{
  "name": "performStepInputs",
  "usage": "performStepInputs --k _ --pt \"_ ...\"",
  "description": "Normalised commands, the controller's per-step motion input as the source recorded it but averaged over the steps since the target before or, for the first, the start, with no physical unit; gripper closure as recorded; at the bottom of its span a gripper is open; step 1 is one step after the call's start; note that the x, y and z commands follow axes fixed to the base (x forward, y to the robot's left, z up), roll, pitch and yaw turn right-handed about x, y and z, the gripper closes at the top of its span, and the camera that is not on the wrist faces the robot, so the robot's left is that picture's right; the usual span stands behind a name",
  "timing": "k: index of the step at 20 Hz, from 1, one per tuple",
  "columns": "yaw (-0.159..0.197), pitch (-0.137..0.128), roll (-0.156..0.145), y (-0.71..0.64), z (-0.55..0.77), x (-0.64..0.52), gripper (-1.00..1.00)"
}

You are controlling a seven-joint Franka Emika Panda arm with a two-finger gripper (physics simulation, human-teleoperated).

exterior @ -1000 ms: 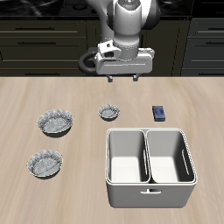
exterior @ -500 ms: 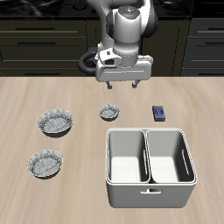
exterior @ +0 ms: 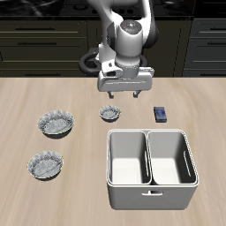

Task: Stack the smallest bowl on the middle-sized bowl

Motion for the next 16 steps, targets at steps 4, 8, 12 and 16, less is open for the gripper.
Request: performStepInputs --k 4,8,12,16 --pt "-0.014 0.029 0.013 -0.02 -0.21 -0.06 -1.0" --pt "-0.008 0.019 -0.029 -0.13 -0.2 0.05 -1.0" --pt "0.004 0.037 -0.016 -0.07 -0.25 0.03 -1.0" --pt "-0.006 0.02 -0.009 -0.05 -0.11 0.0 -1.0"
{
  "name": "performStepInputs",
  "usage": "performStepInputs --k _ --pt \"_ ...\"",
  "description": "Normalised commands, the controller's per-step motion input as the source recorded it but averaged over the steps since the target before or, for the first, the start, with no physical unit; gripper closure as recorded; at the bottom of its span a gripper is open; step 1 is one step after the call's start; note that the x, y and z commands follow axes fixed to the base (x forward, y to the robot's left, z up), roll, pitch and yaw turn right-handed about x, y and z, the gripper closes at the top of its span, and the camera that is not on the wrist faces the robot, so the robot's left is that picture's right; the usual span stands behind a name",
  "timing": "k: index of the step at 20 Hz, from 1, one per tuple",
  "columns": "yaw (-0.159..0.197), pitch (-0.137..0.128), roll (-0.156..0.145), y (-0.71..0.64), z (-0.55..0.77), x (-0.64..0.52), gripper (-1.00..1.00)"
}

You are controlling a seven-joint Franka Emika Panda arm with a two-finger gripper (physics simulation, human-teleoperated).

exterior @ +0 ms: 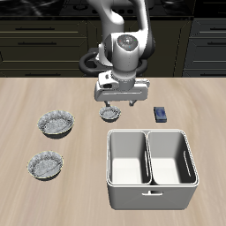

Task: Stack the smallest bowl on the middle-sized bowl

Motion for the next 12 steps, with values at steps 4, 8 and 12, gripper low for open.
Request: performStepInputs --k 4,8,12 --pt "0.009 0.016 0.007 0.05 -0.15 -0.01 -1.0" --pt "0.0 0.024 0.003 0.02 -0.14 -0.01 -1.0" --pt "0.001 0.031 -0.002 -0.02 -0.13 0.02 -1.0"
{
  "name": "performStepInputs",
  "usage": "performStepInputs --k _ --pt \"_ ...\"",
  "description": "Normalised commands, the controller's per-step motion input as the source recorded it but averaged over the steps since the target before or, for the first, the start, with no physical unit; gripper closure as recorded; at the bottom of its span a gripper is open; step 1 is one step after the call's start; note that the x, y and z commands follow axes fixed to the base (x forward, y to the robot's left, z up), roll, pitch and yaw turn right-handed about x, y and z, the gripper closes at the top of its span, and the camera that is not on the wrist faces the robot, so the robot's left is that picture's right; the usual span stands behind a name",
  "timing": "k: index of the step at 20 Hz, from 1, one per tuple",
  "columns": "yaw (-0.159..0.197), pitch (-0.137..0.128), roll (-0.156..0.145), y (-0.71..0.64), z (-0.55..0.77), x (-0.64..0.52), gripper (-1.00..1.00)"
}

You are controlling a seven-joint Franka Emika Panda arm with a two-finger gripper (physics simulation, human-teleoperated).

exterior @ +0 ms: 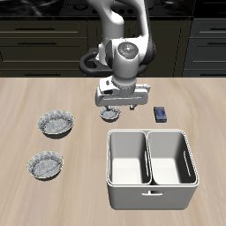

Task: Stack the smallest bowl on the middle-sized bowl

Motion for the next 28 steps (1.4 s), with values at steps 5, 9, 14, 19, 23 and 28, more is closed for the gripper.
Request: performStepInputs --k 5,9,14,19,23,28 --pt "0.002 0.022 0.001 -0.01 -0.11 -0.02 -1.0" --pt "0.005 0.053 0.012 0.01 -0.24 0.05 -1.0" --pt "-0.013 0.034 0.033 0.02 -0.17 -0.05 1.0" --pt "-0.03 -0.001 -0.014 -0.16 0.07 0.01 1.0" --pt "-0.018 -0.015 0.001 -0.1 0.11 -0.02 1.0" --pt "-0.017 -0.019 0.001 -0.1 0.14 -0.01 1.0"
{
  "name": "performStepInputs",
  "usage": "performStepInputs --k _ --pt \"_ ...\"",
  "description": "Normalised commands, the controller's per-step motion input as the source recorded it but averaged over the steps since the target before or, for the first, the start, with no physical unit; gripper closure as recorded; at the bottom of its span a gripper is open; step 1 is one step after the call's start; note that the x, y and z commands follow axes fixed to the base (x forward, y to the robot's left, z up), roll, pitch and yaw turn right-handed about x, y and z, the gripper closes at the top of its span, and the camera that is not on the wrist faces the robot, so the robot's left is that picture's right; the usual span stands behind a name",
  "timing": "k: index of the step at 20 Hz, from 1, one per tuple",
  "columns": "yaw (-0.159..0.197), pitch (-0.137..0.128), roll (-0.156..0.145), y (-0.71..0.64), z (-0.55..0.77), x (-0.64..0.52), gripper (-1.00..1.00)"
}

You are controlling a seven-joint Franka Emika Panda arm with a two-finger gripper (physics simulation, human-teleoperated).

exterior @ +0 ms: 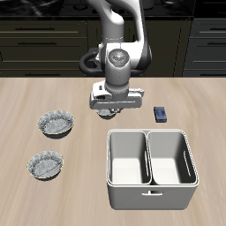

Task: Stack the smallest bowl on the middle-sized bowl

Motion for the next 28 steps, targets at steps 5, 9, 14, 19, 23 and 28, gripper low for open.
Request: performStepInputs --k 5,9,14,19,23,28 --pt "-0.004 -0.043 -0.002 -0.08 0.29 0.02 1.0" --pt "-0.014 -0.063 -0.005 -0.05 0.38 0.01 1.0" --pt "-0.005 -0.059 0.001 -0.02 0.37 -0.01 1.0" --pt "-0.003 -0.03 -0.012 -0.13 0.19 0.04 1.0" --pt "-0.006 -0.009 -0.021 -0.17 0.15 0.08 1.0" --pt "-0.013 0.002 0.005 -0.26 0.22 0.04 1.0"
